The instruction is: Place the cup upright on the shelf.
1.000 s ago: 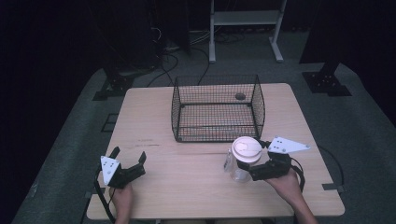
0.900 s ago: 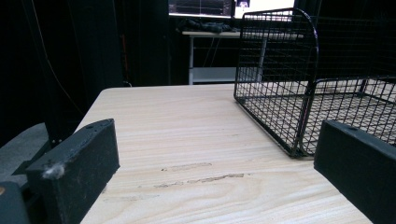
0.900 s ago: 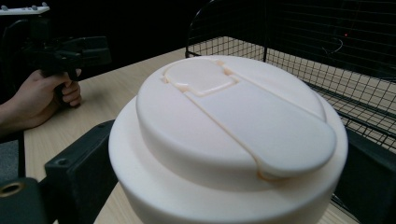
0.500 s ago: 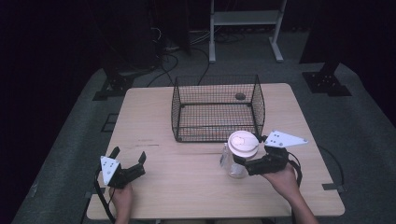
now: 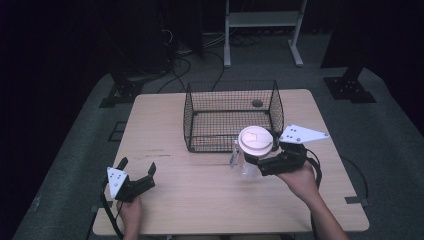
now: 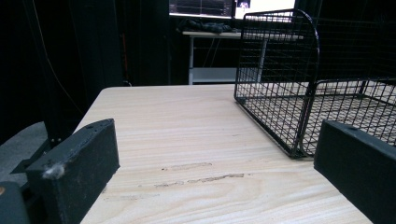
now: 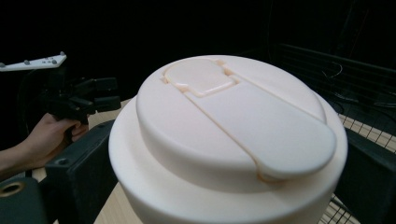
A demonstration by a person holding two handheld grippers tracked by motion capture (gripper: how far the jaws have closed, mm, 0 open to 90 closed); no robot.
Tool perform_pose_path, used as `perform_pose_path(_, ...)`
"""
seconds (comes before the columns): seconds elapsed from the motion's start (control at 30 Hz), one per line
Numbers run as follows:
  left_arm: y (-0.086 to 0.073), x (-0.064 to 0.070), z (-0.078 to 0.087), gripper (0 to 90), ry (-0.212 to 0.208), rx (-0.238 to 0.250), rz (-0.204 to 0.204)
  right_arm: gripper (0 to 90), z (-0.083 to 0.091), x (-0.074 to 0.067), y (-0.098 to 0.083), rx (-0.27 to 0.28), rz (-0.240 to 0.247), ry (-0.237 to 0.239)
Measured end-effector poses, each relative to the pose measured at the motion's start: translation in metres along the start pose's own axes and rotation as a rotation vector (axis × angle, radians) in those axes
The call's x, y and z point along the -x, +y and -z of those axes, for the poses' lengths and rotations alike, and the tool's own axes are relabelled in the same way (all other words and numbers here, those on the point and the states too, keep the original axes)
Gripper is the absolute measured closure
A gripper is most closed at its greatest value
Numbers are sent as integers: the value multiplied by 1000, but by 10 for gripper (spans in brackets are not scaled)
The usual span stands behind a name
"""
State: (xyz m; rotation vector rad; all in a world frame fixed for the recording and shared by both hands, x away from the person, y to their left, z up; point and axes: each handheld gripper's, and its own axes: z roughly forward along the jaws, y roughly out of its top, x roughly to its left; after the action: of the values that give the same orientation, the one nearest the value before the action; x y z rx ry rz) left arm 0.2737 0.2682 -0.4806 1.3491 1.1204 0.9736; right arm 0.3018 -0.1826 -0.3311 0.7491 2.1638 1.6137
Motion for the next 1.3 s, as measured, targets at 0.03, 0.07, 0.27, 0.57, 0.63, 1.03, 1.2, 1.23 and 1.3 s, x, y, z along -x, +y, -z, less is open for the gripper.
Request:
perform_pose_path(0.03, 0, 0, 0, 0, 0, -1, 0, 39, 0, 0, 4, 2, 2, 2)
perform_pose_path(0.07, 0, 0, 0, 0, 0, 1, 2, 40, 1, 0, 7, 4, 1, 3)
perform_pose_path(0.27, 0, 0, 0, 0, 0, 0, 3, 40, 3, 1, 24, 18, 9, 0)
perform_pose_path(0.57, 0, -1, 0, 0, 1, 2, 5, 40, 0, 2, 43, 24, 18, 2)
perform_pose_path(0.63, 0, -1, 0, 0, 1, 2, 5, 40, -2, 2, 47, 24, 21, 1)
perform_pose_path(1.03, 0, -1, 0, 0, 2, 3, 5, 40, -6, 5, 66, 39, 36, -10)
perform_pose_path(1.2, 0, -1, 0, 0, 2, 3, 6, 40, -9, 8, 74, 49, 42, -18)
perform_pose_path(1.23, 0, -1, 0, 0, 2, 3, 5, 40, -10, 8, 76, 50, 43, -19)
perform_pose_path(1.3, 0, -1, 0, 0, 1, 3, 7, 40, -11, 9, 79, 56, 41, -21)
